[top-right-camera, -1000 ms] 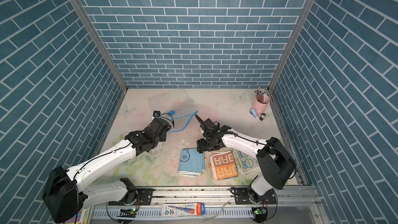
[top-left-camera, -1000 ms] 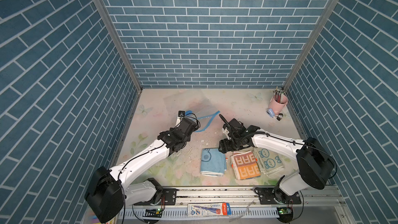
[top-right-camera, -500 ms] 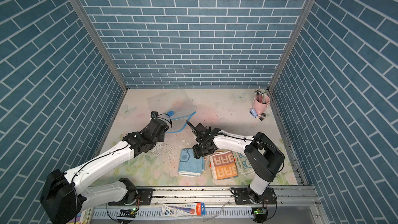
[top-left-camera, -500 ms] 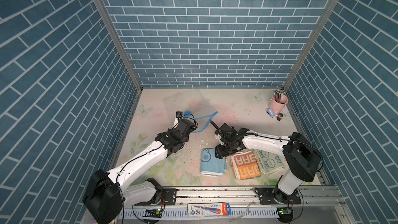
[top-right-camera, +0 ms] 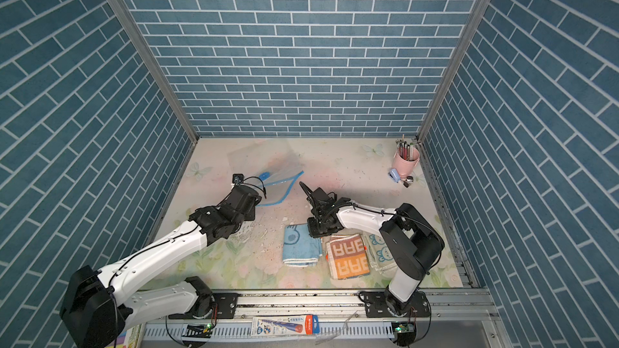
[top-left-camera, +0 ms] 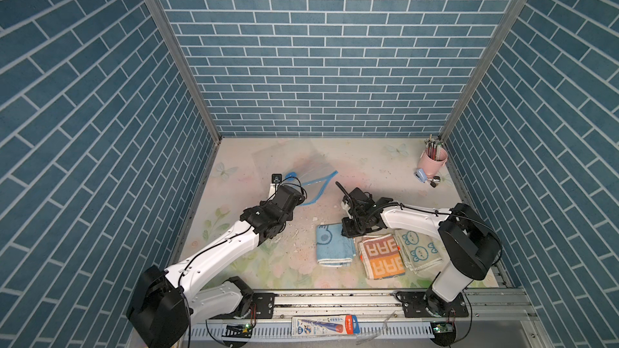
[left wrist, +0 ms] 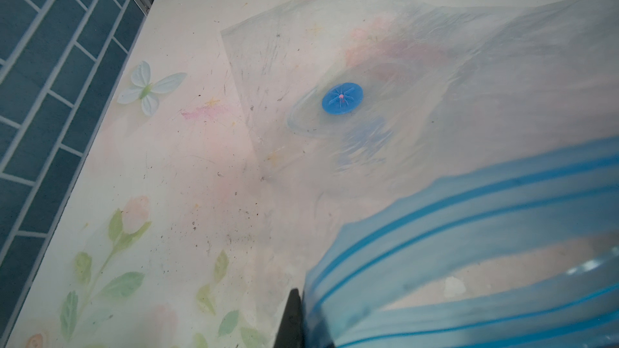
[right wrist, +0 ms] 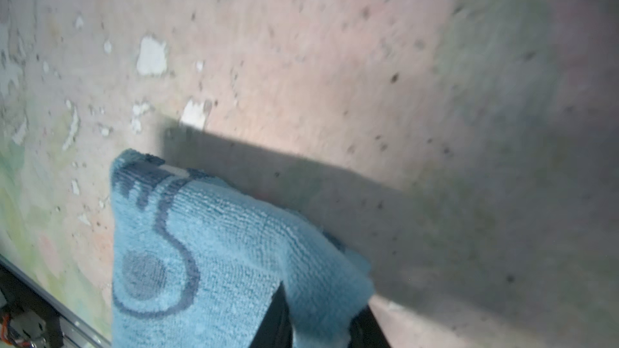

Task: Place the folded towel into the vacuum bag
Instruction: Move the towel to the center of the board.

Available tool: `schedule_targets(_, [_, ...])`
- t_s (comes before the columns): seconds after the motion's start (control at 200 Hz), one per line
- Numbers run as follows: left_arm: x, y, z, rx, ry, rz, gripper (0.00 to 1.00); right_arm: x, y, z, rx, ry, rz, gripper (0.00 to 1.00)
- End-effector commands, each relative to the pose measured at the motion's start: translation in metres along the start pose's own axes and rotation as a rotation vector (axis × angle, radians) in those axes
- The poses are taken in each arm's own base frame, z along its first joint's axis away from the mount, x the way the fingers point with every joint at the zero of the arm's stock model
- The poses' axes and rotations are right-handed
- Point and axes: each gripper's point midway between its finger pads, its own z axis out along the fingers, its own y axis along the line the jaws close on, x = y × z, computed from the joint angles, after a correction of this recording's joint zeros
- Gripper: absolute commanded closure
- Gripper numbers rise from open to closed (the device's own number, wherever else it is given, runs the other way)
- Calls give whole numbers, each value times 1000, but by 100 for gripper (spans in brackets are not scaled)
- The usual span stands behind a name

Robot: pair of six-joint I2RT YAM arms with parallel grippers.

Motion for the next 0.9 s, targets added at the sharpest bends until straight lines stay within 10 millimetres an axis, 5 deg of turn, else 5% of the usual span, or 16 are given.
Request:
schedule_targets(0.0, [-4,9,-3,-29,-23,-17,100,-17,-18,2,22,-32,96,74])
schedule_targets(0.26, [1,11,-4,-29,-18,-27,100,-60,-62,-23,111,-91,152,72])
schedule_targets(0.47, [4,0,-3,11,-12,-25,100,-72,-76,-40,151,-119,225,50])
schedule_targets(0.6, [12,-21,1,90,19,1,100,-67,-72,-55,132,-125,249,30])
schedule_targets(0.895, [30,-32,4,109,62,-1,100,-27,-45,-51,-15,-24,263,34])
